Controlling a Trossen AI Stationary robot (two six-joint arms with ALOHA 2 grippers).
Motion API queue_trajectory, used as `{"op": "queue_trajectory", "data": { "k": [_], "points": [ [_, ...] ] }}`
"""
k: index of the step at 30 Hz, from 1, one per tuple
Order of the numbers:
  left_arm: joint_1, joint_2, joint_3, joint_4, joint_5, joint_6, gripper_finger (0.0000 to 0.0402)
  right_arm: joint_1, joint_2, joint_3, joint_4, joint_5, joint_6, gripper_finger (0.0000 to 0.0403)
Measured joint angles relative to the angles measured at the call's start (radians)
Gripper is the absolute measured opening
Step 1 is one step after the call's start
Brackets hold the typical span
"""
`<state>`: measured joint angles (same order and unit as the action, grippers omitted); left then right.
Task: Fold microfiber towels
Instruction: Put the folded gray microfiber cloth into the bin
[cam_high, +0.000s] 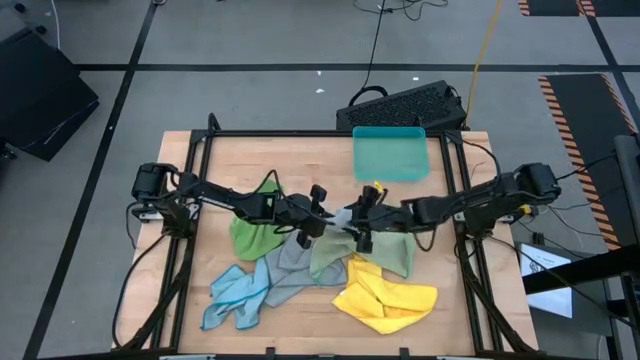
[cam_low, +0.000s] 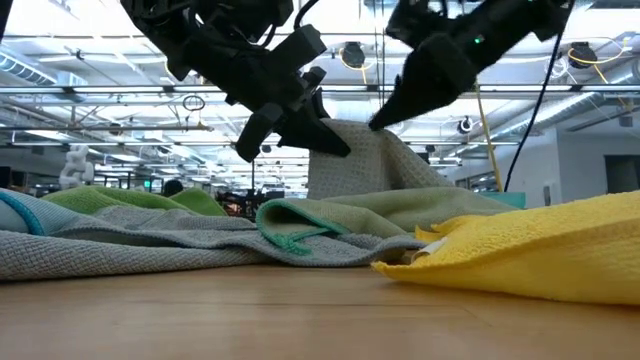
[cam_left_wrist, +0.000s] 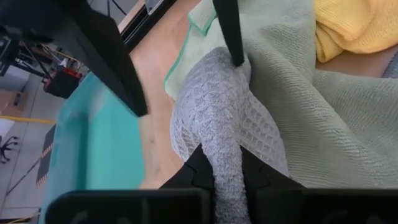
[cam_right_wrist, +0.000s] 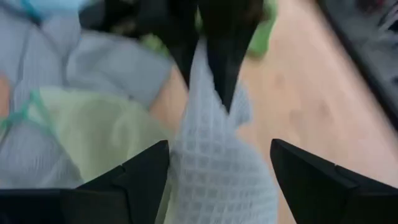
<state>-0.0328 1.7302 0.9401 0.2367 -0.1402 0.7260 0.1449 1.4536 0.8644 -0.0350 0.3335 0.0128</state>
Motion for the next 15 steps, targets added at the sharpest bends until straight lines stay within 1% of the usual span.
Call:
{"op": "queue_trajectory", "data": {
  "k": [3,7,9,12,15],
  "points": [
    [0.000,0.000,0.000,0.002,0.000,0.030,0.0016,-0.025,0.026,0.029,-0.050,-0.070,-0.020,0.0263],
    [0.000,-0.003,0.000,0.004,-0.032,0.039,0.0018,-0.050,0.047,0.033,-0.042,-0.077,-0.060,0.0250],
    [0.000,-0.004,0.000,0.004,-0.049,0.040,0.0023,-0.067,0.056,0.033,-0.042,-0.083,-0.072,0.0234],
    [0.000,-0.004,0.000,0.005,-0.071,0.059,0.0024,-0.089,0.071,0.033,-0.024,-0.147,-0.086,0.0190],
    [-0.001,-0.004,0.000,0.013,-0.097,0.064,0.0019,-0.102,0.082,0.033,-0.015,-0.181,-0.089,0.0126]
  ]
}}
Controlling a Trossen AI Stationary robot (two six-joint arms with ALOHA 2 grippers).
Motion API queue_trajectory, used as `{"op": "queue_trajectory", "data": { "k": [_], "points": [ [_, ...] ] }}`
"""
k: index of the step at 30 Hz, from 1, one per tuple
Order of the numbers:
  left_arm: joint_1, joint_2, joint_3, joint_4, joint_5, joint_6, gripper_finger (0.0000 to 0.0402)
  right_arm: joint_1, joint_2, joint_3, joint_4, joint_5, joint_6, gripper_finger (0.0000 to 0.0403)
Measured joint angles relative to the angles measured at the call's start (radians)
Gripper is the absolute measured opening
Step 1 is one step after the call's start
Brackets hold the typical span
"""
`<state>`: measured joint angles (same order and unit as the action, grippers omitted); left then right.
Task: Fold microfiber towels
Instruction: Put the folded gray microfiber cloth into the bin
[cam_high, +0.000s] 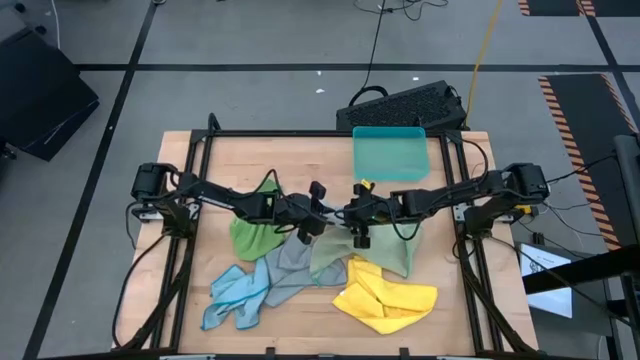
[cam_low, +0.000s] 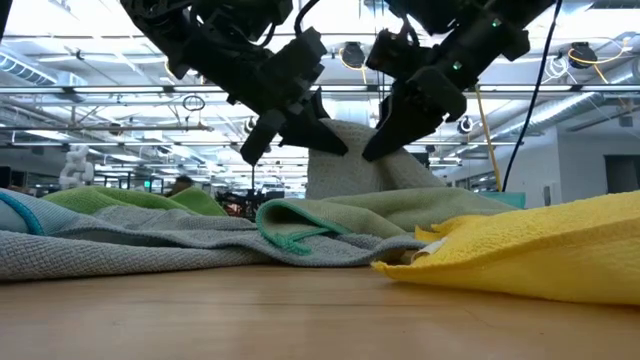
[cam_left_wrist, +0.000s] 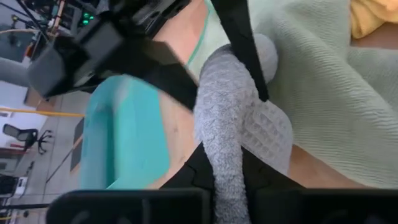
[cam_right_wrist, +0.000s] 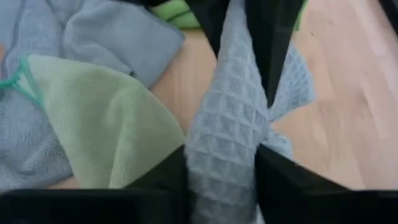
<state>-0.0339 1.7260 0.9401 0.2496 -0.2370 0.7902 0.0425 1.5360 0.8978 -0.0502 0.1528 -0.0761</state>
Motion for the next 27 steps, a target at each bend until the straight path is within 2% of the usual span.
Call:
{"op": "queue_trajectory", "data": {
  "k": [4,6,9,11,15,20,23,27],
  "points": [
    [-0.001,0.000,0.000,0.012,-0.049,-0.008,0.0016,-0.004,-0.005,-0.002,0.000,0.003,-0.002,0.0033],
    [-0.001,0.000,0.000,0.023,-0.072,-0.015,0.0022,-0.005,-0.010,-0.002,-0.001,0.001,-0.015,0.0016],
    [-0.003,0.000,-0.002,0.054,-0.085,-0.039,0.0053,-0.005,-0.012,-0.002,-0.010,-0.029,-0.021,0.0029],
    [-0.003,0.000,-0.002,0.097,-0.129,-0.102,0.0078,-0.010,-0.024,-0.003,-0.039,-0.042,-0.024,0.0033],
    [0.001,-0.002,-0.002,0.126,-0.299,-0.236,0.0134,-0.023,-0.080,-0.045,-0.057,-0.064,-0.025,0.0015],
    [-0.011,-0.002,-0.001,0.058,-0.511,-0.340,0.0200,-0.043,-0.225,-0.149,-0.023,-0.091,-0.011,0.0016],
    [-0.012,-0.008,-0.001,0.014,-0.534,-0.408,0.0224,-0.067,-0.309,-0.217,0.014,-0.087,0.005,0.0018],
    [-0.001,-0.009,-0.001,0.000,-0.531,-0.464,0.0230,-0.108,-0.415,-0.280,0.108,-0.087,0.000,0.0017]
  ]
}}
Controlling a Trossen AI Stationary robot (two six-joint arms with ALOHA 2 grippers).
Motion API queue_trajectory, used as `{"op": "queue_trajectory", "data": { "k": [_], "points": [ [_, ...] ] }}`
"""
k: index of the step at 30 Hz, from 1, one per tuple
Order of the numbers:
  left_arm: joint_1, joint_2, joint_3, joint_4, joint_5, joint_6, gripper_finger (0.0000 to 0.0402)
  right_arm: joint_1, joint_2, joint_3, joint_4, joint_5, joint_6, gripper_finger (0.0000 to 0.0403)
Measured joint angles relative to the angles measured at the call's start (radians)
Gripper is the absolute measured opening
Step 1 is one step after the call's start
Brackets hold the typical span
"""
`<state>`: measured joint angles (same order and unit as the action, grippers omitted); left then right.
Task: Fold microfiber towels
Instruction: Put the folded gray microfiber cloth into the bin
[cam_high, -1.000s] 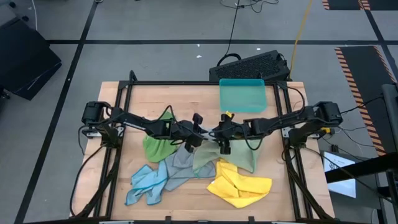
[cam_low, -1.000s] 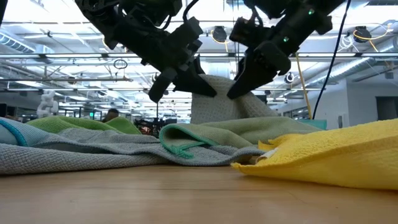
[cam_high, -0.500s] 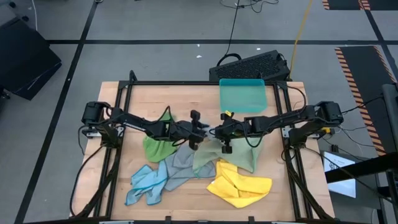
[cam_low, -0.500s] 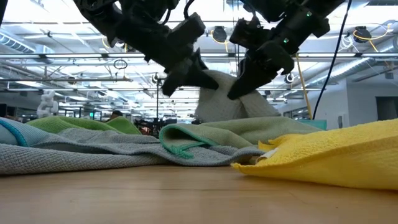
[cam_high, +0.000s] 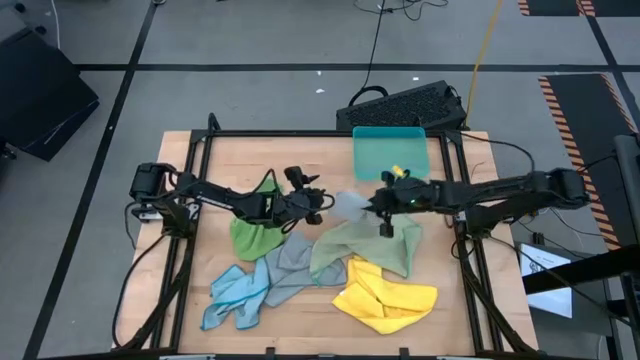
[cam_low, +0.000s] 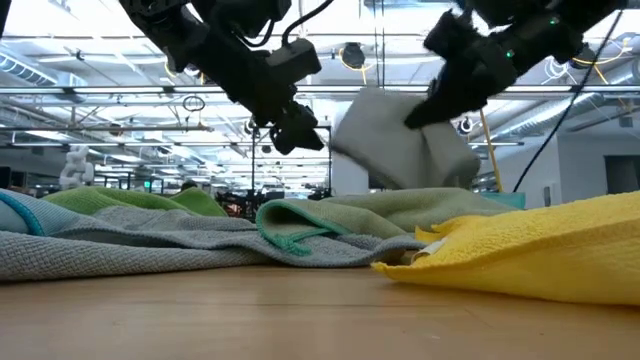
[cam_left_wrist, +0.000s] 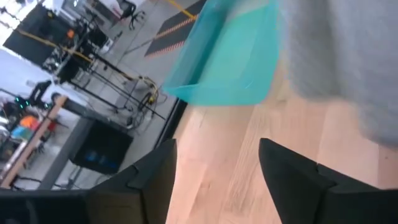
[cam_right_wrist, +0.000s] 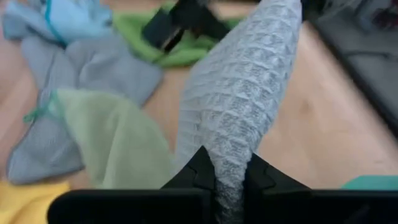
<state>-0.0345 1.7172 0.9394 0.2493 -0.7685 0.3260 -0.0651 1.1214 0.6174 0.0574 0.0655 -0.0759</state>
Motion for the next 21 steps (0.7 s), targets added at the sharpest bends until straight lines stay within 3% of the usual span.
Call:
{"op": "queue_trajectory", "data": {
  "k": [6,9,15,17,21],
  "points": [
    [0.033,-0.014,0.001,-0.130,0.007,-0.117,0.0211,-0.104,-0.150,-0.045,0.033,-0.073,-0.030,0.0017],
    [0.046,-0.023,0.001,-0.113,0.020,-0.164,0.0200,-0.177,-0.197,-0.052,0.066,-0.106,-0.014,0.0017],
    [0.060,-0.074,0.002,-0.012,0.153,-0.171,0.0187,-0.338,-0.192,-0.054,0.184,-0.228,0.023,0.0016],
    [0.061,-0.088,0.000,0.000,0.165,-0.171,0.0187,-0.393,-0.181,-0.054,0.195,-0.232,0.026,0.0016],
    [0.065,-0.147,0.000,-0.033,0.143,-0.168,0.0187,-0.502,-0.137,-0.054,0.341,-0.357,0.105,0.0016]
  ]
}}
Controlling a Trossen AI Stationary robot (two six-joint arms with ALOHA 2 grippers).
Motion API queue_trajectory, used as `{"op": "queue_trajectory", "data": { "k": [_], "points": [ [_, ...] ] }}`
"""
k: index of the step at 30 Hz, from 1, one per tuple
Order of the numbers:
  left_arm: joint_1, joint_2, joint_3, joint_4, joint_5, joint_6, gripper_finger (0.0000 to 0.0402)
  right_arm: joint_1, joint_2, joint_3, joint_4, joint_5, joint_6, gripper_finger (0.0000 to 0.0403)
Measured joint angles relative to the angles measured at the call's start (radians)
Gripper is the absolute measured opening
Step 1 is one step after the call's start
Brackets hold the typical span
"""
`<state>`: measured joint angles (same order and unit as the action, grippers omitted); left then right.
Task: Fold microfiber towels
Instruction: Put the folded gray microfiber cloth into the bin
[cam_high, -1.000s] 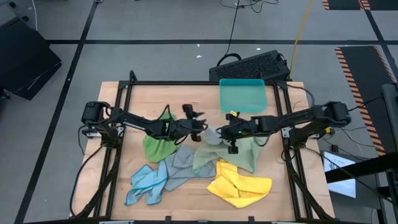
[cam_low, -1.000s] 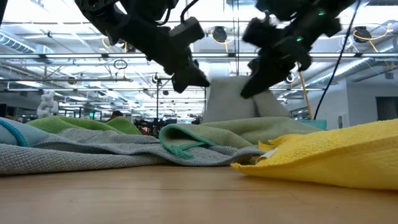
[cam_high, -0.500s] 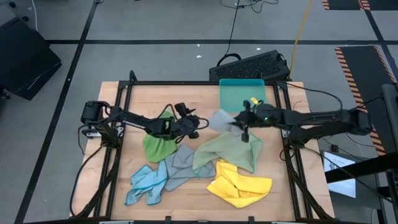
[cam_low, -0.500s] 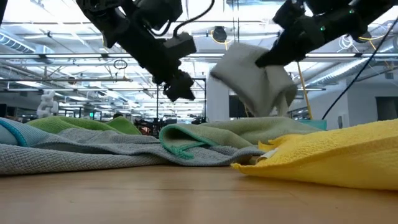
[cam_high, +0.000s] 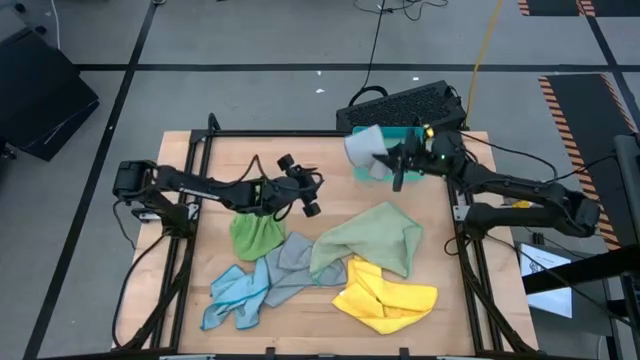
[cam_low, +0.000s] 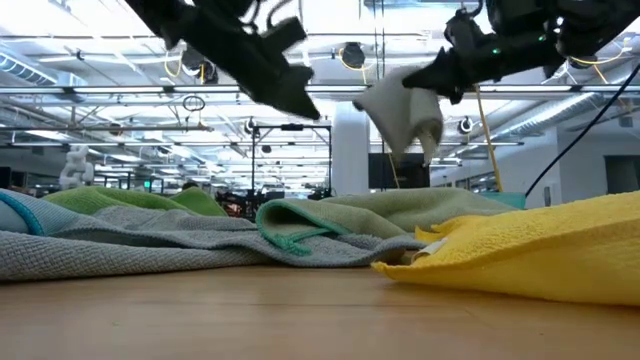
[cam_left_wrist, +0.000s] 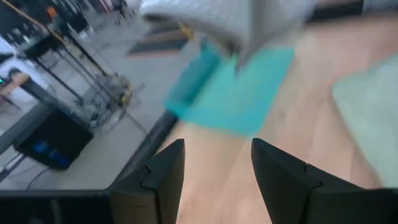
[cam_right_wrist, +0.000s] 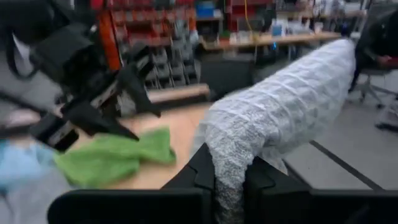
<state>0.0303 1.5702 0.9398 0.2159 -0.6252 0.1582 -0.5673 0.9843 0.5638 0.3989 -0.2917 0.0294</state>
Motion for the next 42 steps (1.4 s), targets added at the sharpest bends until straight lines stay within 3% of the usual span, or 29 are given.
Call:
{"op": "queue_trajectory", "data": {
  "k": [4,8,20,31,36,42],
  "points": [
    [0.014,-0.037,-0.003,-0.022,-0.006,-0.013,0.0186,-0.072,0.091,0.000,0.162,-0.028,0.084,0.0016],
    [0.021,-0.038,0.002,-0.012,-0.004,-0.032,0.0186,-0.123,0.185,0.001,0.212,-0.026,0.135,0.0016],
    [0.023,-0.026,0.000,-0.027,0.050,-0.062,0.0186,-0.181,0.390,0.001,0.201,0.086,0.230,0.0024],
    [0.059,-0.025,0.000,0.021,0.051,-0.033,0.0186,-0.213,0.495,0.001,0.217,0.180,0.376,0.0023],
    [0.080,-0.025,0.000,0.055,0.057,-0.009,0.0186,-0.188,0.551,0.001,0.323,0.115,0.429,0.0024],
    [0.100,-0.025,0.000,0.079,0.116,-0.003,0.0186,-0.209,0.552,0.001,0.300,0.104,0.455,0.0024]
  ]
}}
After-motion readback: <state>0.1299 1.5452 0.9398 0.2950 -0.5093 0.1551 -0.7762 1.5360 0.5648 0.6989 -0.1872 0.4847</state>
